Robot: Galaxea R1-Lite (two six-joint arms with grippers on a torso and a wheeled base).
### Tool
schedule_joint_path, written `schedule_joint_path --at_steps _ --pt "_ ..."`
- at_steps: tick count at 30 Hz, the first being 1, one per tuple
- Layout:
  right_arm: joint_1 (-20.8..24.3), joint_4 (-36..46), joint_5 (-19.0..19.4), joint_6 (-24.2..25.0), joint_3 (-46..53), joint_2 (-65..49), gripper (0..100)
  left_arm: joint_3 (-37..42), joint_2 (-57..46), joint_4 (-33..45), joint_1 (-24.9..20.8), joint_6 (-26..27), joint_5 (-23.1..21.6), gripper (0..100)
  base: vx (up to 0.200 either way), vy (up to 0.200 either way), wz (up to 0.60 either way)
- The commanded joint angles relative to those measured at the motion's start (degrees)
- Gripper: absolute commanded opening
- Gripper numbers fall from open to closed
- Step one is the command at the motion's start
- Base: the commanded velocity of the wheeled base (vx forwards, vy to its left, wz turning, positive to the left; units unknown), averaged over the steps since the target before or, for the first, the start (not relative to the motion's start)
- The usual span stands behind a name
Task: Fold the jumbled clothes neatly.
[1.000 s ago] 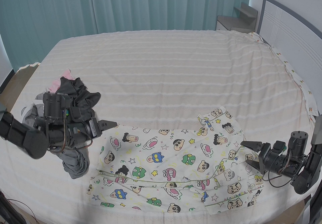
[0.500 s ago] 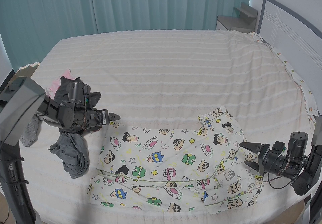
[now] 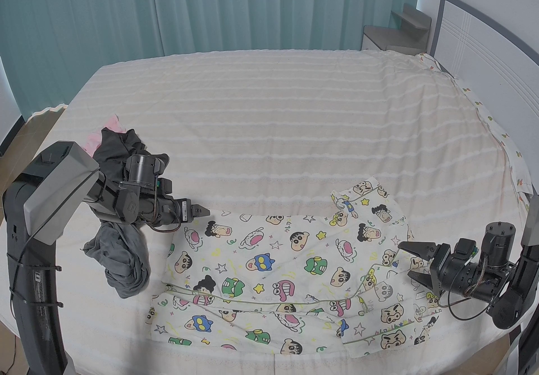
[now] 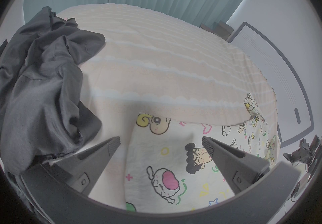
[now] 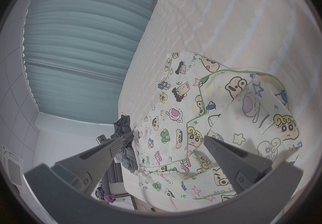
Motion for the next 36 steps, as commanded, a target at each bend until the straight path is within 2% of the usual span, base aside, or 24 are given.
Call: schedule_joint_path --at_steps 1,8,9,14,17,18,20,21,22,23,24,25,26,28,29,32,36 --pt "0.02 -0.85 0.03 0.06 0.04 0.07 100 -0.16 0.73 -0.12 -0.43 -0.04 -0.10 100 0.000 0.000 0.00" --pt "0.02 -0.85 0.03 0.06 -0.04 0.42 100 -0.51 1.34 -0.12 -1.49 -0.48 -0.81 100 0.000 0.000 0.00" --pt "0.02 -0.85 0.03 0.06 -0.22 0.42 100 -0.51 1.43 -0.12 -1.57 -0.57 -0.81 0 0.000 0.000 0.00" --pt "-0.24 -0.85 -0.24 -0.38 -1.80 0.07 100 -0.34 1.52 -0.12 -1.66 -1.09 -0.72 0 0.000 0.000 0.00" --pt "-3.23 0.21 -0.24 -5.21 -8.22 0.42 100 -0.07 1.43 -0.12 -1.57 -1.36 -0.10 0 0.000 0.000 0.00" --pt "-4.90 3.20 -0.15 -7.94 -12.26 0.42 100 0.01 1.34 -0.20 -1.49 -1.62 -0.10 0 0.000 0.000 0.00" --pt "-6.22 15.15 -0.24 -11.36 -20.70 0.33 100 0.10 1.08 -0.47 -1.40 -2.76 0.07 0 0.000 0.000 0.00" --pt "-6.75 23.06 -0.24 -12.16 -25.97 0.07 100 0.19 0.82 -1.00 -1.40 -3.73 0.34 0 0.000 0.000 0.00" --pt "-6.92 24.12 -0.24 -12.24 -26.76 0.07 100 0.19 0.73 -1.17 -1.40 -3.91 0.43 0 0.000 0.000 0.00" --pt "-7.98 36.51 -0.76 -12.60 -35.73 0.33 100 0.80 0.20 -2.84 -1.40 -5.49 1.57 0 0.000 0.000 0.00" --pt "-7.98 37.39 -0.85 -12.60 -36.43 0.42 100 0.89 0.11 -3.02 -1.31 -5.58 1.66 0 0.000 0.000 0.00" --pt "-8.15 46.09 -1.99 -13.47 -43.81 1.48 100 1.77 -0.24 -4.86 -1.40 -6.10 2.89 0 0.000 0.000 0.00" --pt "-8.24 49.34 -2.61 -14.44 -47.68 3.06 100 2.30 -0.33 -5.74 -1.31 -6.19 3.33 0 0.000 0.000 0.00" --pt "-8.33 51.89 -3.14 -15.94 -51.02 4.91 100 2.74 -0.50 -6.36 -1.31 -6.19 3.68 0 0.000 0.000 0.00" --pt "-8.33 55.05 -5.07 -19.28 -56.38 8.33 100 3.27 -0.59 -6.80 -1.22 -6.19 3.85 0 0.000 0.000 0.00" --pt "-7.98 58.74 -9.20 -23.85 -63.24 14.40 100 4.14 -0.77 -6.88 -1.22 -6.19 4.12 0 0.000 0.000 0.00" --pt "-8.07 60.41 -10.34 -27.98 -67.28 18.70 100 4.94 -1.56 -7.06 -1.31 -6.10 5.61 0 0.000 0.000 0.00"
